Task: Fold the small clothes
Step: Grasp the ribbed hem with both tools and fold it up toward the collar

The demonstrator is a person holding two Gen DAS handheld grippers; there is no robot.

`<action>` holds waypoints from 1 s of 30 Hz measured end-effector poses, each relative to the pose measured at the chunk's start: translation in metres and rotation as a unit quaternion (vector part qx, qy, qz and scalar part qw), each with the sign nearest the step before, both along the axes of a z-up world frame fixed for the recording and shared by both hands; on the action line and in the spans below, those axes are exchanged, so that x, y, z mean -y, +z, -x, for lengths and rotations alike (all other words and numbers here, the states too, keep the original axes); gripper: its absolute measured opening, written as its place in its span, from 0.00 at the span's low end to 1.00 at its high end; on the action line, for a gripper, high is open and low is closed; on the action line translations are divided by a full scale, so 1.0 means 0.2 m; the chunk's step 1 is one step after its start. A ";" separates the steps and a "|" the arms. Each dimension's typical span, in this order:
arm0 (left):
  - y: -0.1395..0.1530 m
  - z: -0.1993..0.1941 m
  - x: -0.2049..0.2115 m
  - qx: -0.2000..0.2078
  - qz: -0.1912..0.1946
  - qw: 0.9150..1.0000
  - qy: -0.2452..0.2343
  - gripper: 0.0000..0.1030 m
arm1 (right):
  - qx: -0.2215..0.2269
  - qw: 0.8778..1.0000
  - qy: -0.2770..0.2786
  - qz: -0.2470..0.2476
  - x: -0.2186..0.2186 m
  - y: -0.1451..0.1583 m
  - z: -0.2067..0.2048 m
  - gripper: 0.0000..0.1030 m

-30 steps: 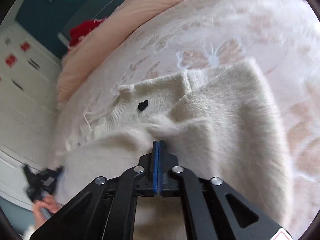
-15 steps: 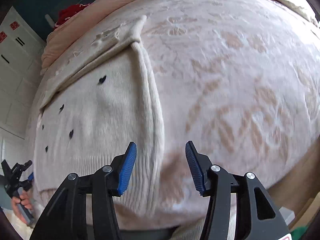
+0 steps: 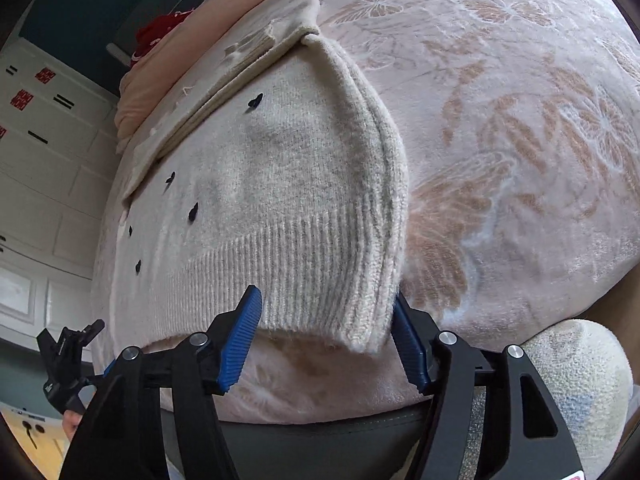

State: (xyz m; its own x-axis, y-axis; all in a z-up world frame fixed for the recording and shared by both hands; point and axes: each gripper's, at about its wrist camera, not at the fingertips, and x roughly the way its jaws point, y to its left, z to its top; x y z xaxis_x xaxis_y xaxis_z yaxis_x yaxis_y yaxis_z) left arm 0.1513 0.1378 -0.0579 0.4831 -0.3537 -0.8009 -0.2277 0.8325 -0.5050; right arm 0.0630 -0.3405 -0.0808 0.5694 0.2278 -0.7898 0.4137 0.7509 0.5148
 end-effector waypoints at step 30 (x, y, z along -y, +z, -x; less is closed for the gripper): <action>0.43 0.30 0.01 -0.008 0.002 0.991 -0.131 0.12 | 0.042 0.987 0.130 0.086 -0.13 0.53 0.18 0.05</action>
State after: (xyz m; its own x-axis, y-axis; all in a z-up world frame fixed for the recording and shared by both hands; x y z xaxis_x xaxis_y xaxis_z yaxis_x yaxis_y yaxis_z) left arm 0.0912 0.1355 0.0284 0.3617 -0.4690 -0.8058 -0.0123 0.8618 -0.5071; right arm 0.0270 -0.3148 0.0245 0.5737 0.2419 -0.7825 0.1568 0.9052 0.3949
